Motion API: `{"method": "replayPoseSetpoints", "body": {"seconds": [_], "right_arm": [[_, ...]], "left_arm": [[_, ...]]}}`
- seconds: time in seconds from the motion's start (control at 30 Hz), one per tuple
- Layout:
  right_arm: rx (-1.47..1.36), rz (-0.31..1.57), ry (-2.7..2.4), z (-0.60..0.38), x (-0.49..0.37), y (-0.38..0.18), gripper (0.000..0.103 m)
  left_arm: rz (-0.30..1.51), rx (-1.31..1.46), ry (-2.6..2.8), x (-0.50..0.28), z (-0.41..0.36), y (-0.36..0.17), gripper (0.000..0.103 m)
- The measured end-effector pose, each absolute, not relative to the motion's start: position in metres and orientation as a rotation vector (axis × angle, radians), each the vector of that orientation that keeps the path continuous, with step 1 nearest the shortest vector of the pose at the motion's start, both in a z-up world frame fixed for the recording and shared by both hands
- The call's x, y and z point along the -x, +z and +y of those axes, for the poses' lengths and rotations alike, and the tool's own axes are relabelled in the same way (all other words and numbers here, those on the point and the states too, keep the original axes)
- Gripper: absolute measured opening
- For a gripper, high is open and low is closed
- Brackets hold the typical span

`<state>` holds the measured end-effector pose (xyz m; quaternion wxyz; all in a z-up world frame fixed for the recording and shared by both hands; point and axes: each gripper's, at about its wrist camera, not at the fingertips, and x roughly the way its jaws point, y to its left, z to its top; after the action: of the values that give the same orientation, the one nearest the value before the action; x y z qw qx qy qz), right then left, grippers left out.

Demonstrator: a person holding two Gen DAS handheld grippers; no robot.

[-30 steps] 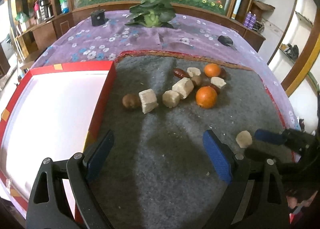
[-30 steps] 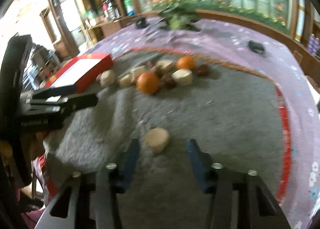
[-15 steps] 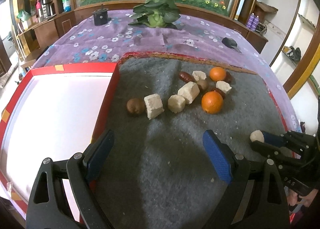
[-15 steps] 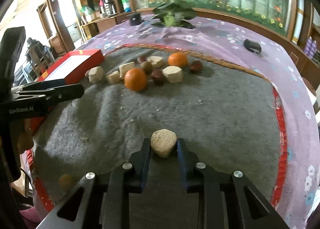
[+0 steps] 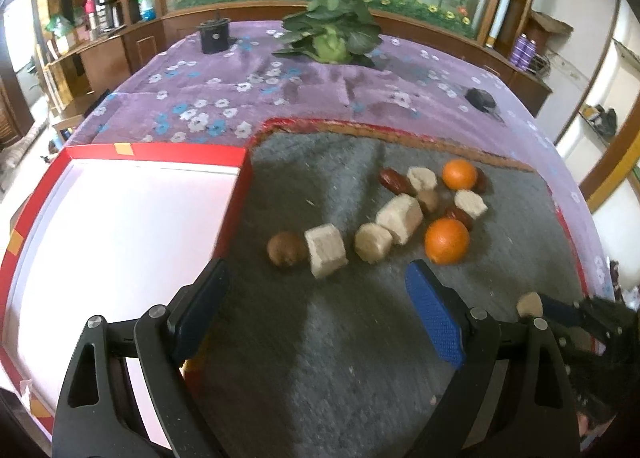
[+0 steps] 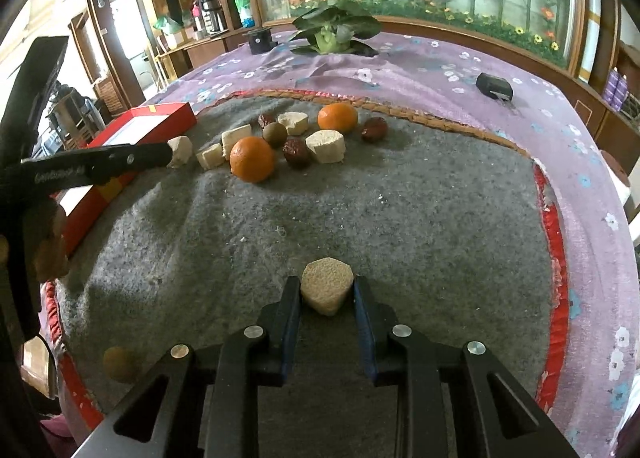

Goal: Organize fruits
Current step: 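Grasp a tan round cake with the left tool while the right tool holds the white cube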

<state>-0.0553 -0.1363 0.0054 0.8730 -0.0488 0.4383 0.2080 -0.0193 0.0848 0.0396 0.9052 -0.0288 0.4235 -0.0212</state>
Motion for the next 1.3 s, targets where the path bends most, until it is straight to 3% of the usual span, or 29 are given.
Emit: {"method": "replayPoseSetpoints", "body": {"seconds": [0.4, 0.77, 0.9, 1.3], "right_arm": [[0.096, 0.917, 0.449, -0.138, 0.056, 0.005, 0.025], [0.088, 0.920, 0.456, -0.139, 0.055, 0.005, 0.025], [0.092, 0.921, 0.458, -0.139, 0.055, 0.005, 0.025], [0.109, 0.909, 0.456, -0.137, 0.057, 0.004, 0.027]], "left_arm": [[0.835, -0.061, 0.104, -0.001, 0.085, 0.051, 0.091], [0.936, -0.285, 0.095, 0.000, 0.078, 0.040, 0.091], [1.010, -0.242, -0.082, 0.026, 0.073, 0.043, 0.091], [0.950, -0.199, -0.123, 0.029, 0.050, 0.043, 0.091]]}}
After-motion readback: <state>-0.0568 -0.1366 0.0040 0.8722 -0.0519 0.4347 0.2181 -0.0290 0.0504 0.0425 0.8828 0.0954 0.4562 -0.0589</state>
